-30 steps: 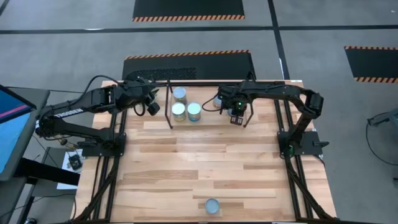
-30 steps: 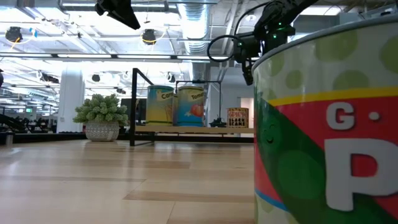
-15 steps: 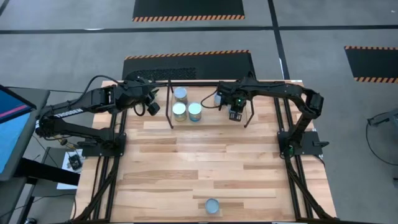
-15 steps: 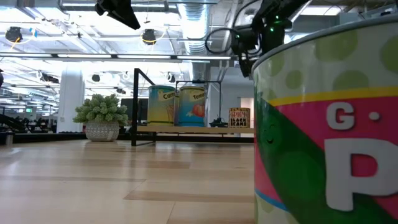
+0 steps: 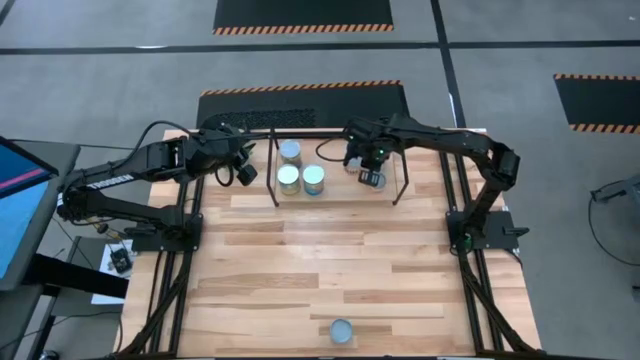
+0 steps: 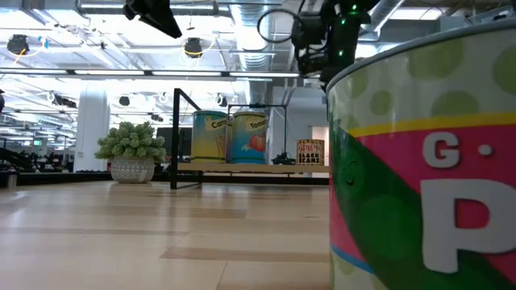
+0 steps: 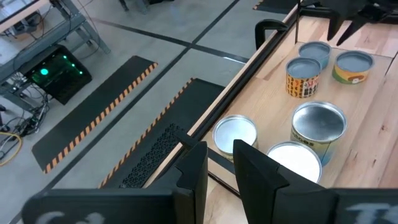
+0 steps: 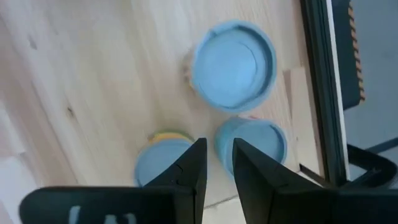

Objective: Pick and place cans onto a shelf
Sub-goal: Adjust the canned black beans on the shelf

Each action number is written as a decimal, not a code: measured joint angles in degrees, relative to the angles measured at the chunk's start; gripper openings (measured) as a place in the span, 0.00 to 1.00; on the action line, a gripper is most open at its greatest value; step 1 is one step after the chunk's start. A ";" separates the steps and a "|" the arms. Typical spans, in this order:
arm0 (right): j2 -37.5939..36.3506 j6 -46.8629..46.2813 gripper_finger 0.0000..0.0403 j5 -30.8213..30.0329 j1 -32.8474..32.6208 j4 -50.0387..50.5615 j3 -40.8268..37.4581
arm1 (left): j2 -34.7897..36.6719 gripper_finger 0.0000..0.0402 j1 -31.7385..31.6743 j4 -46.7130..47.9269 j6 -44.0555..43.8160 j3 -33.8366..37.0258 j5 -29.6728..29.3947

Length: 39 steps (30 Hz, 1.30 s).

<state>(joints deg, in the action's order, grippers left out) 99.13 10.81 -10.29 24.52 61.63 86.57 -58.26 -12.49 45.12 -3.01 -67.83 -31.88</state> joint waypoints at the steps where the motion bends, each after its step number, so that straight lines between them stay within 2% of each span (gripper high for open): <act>1: 0.76 0.15 0.25 -0.08 0.07 0.06 0.06 | 0.00 0.17 0.00 -0.02 0.00 0.00 0.00; 14: 8.99 3.16 0.25 0.94 2.24 -0.53 -0.07 | 0.02 0.17 0.02 0.53 -0.46 0.02 0.02; 32: 8.72 1.04 0.25 0.77 2.86 -4.48 -0.01 | 0.02 0.17 0.02 0.48 -0.17 0.02 0.00; 39: 8.70 -2.96 0.25 -1.11 3.04 0.21 5.29 | 0.02 0.17 0.00 0.46 -0.19 0.02 0.02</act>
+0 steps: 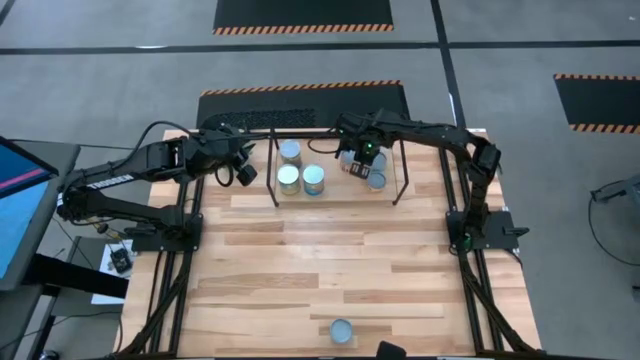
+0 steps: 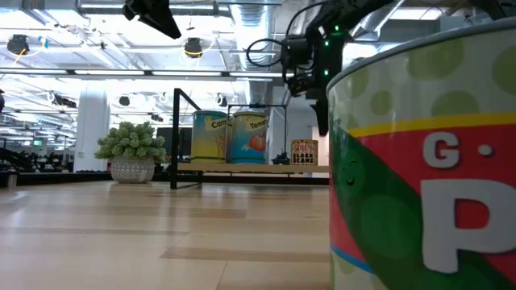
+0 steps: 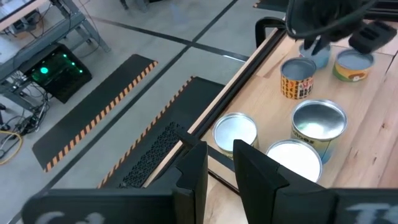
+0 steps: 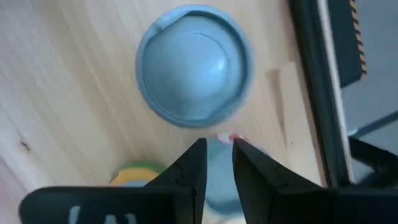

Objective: Pick and place cans onto a shelf
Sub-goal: Adjust the canned black beans on the shelf, then put the canned green peas on the shelf

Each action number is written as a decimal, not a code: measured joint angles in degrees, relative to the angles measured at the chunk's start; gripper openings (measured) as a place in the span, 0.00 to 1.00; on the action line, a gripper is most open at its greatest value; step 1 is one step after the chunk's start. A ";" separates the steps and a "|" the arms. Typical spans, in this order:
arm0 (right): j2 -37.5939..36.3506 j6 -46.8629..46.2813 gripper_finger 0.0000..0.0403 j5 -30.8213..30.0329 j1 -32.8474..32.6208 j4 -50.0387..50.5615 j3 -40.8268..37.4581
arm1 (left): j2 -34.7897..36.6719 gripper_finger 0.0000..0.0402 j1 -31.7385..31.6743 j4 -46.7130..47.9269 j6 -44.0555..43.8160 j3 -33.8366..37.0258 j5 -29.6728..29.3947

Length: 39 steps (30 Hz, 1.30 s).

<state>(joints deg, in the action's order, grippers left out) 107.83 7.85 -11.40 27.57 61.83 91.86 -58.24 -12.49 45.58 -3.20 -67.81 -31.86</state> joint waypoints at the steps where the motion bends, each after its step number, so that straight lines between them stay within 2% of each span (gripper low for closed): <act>1: 0.00 -0.78 0.25 -0.40 -0.02 1.64 1.17 | 0.00 0.17 0.01 0.00 -0.01 0.00 -0.01; 4: -0.02 -3.45 0.25 2.12 -0.58 7.28 4.99 | 0.00 0.17 0.00 0.00 -0.01 -0.02 0.42; 6: -0.10 -4.87 0.25 8.76 -1.42 11.38 7.19 | 0.00 0.17 0.00 0.00 -0.01 0.00 1.39; 9: -0.15 -5.31 0.25 21.92 -3.98 14.46 8.24 | 0.00 0.17 0.01 0.00 -0.01 0.00 2.51; 12: -0.15 -5.09 0.25 27.98 -8.02 15.34 8.20 | 0.00 0.17 0.02 0.00 -0.03 0.00 3.06; 18: 0.24 -4.66 0.25 27.78 -18.68 15.46 6.83 | 0.00 0.17 0.01 0.00 0.01 0.00 2.91; 21: 0.24 -8.73 0.25 27.92 -23.65 14.82 4.28 | 0.00 0.17 0.02 0.00 0.93 0.00 1.03; 26: 0.24 -25.74 0.25 28.36 -32.73 8.88 -1.71 | 0.00 0.17 0.00 0.00 5.42 -0.02 -0.39; 30: 0.24 -40.63 0.25 29.99 -40.30 1.46 -3.48 | 0.00 0.17 0.00 0.00 9.29 0.00 -0.08; 35: 0.22 -59.04 0.25 26.85 -47.07 -11.12 -3.48 | -0.02 0.17 0.00 -0.04 12.76 0.00 -0.06; 39: 0.06 -62.89 0.26 23.26 -52.63 -20.14 -3.48 | -0.02 0.17 0.00 -0.03 13.50 -0.01 0.05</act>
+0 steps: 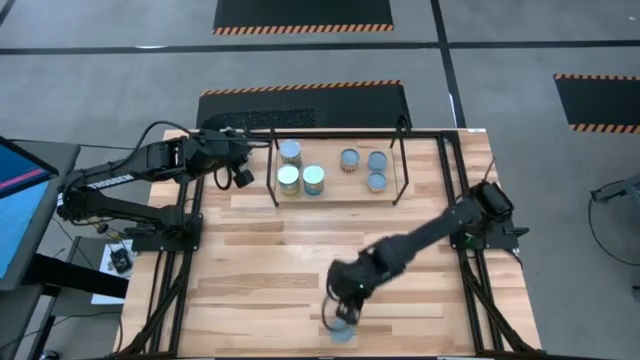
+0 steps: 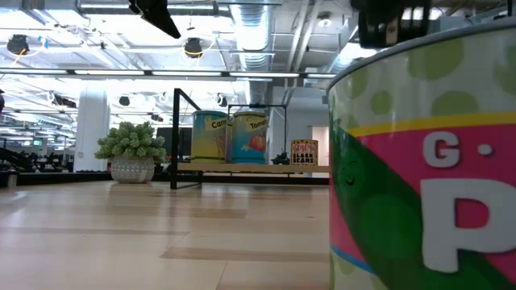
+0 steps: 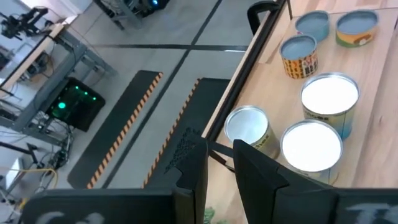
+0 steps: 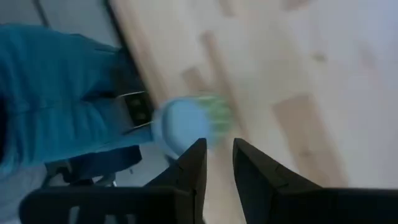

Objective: Pick and place cans onto a shelf
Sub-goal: Put the canned green peas on the shelf

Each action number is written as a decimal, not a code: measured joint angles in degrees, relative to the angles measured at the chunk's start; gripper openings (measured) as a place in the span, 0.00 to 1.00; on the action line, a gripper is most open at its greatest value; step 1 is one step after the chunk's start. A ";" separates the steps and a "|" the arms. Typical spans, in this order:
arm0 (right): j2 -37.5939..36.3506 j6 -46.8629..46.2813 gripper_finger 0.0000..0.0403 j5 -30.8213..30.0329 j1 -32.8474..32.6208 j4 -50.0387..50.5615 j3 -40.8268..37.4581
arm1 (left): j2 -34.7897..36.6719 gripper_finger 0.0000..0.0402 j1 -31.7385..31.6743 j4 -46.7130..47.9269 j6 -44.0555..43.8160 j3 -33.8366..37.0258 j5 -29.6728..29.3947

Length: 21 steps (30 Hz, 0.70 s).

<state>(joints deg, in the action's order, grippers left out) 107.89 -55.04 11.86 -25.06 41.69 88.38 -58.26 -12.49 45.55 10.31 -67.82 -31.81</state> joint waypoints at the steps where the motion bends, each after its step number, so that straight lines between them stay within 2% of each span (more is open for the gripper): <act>1: -0.06 -0.23 0.26 -1.40 -1.11 -1.52 0.00 | 0.00 0.17 0.00 -0.02 0.01 0.00 0.05; 6: -0.04 -4.67 0.33 -7.91 -3.41 -5.29 0.00 | 0.01 0.17 0.00 -0.02 0.02 -0.01 1.61; 12: 0.10 -4.59 0.50 -7.70 -3.03 -8.35 -2.31 | 0.00 0.17 0.00 -0.01 0.02 -0.01 3.05; 15: 0.18 -1.54 0.58 -8.55 -2.95 -10.03 -3.43 | 0.00 0.17 0.00 0.00 0.02 -0.01 3.05; 21: 0.19 1.38 0.62 -7.30 -3.11 -14.65 -6.40 | 0.00 0.17 0.00 0.01 0.02 -0.01 3.03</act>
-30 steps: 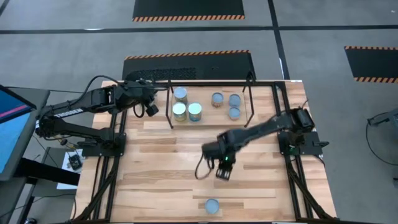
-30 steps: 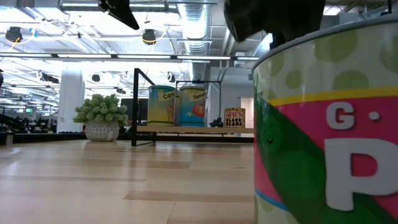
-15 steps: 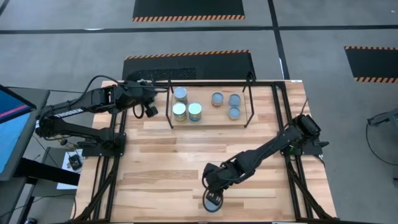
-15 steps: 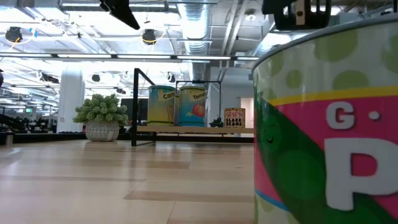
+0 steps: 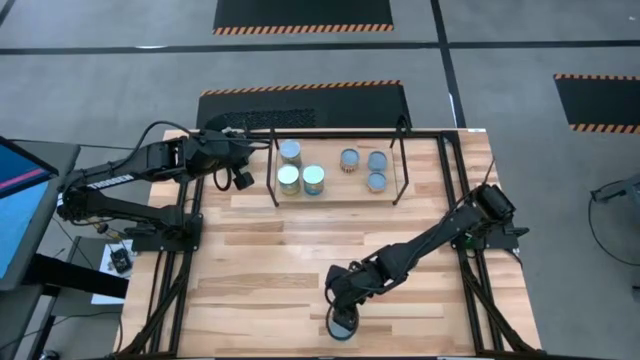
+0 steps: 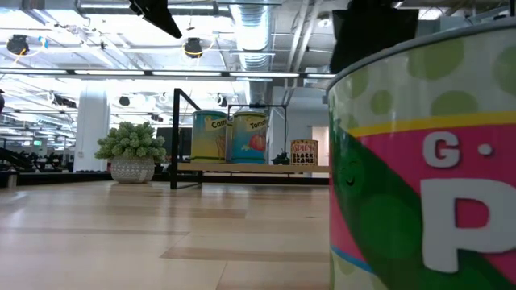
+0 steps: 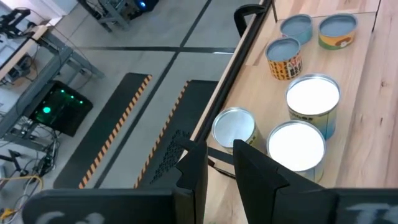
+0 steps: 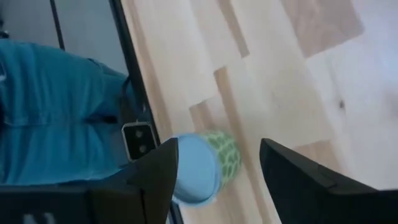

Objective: Pick and place cans onto a shelf
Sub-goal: Put the canned green peas on the shelf

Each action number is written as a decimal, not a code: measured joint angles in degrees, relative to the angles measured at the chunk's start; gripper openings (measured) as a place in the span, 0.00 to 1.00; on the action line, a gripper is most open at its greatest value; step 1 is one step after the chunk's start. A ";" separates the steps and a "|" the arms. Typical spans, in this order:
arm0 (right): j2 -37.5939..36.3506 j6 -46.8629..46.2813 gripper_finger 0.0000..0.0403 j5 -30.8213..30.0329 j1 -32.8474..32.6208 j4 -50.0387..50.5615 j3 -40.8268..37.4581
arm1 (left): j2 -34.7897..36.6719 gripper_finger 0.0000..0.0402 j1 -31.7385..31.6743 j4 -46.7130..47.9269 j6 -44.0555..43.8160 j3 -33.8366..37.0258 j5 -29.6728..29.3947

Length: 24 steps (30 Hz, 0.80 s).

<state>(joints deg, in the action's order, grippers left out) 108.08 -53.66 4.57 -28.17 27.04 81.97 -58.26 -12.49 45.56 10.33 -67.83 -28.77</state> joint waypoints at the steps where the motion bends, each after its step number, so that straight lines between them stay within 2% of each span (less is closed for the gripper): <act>1: -0.01 0.08 0.62 -0.15 -0.13 -0.09 0.00 | 0.00 0.17 0.00 0.00 0.00 0.00 0.00; 7: 2.84 -0.40 0.62 0.49 -0.75 -1.59 -0.09 | 0.00 0.17 0.00 0.01 0.24 0.00 0.00; 14: 6.63 -0.30 0.62 4.87 -1.03 -5.20 0.16 | -0.02 0.17 0.00 0.04 1.12 0.00 -0.02; 24: 9.28 -0.99 0.62 7.98 -1.31 -3.58 0.13 | 0.00 0.17 0.02 0.10 2.12 -0.02 0.02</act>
<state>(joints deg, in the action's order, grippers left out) 117.36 -54.65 12.55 -29.49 23.47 82.11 -58.26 -12.47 45.66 12.44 -67.85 -28.75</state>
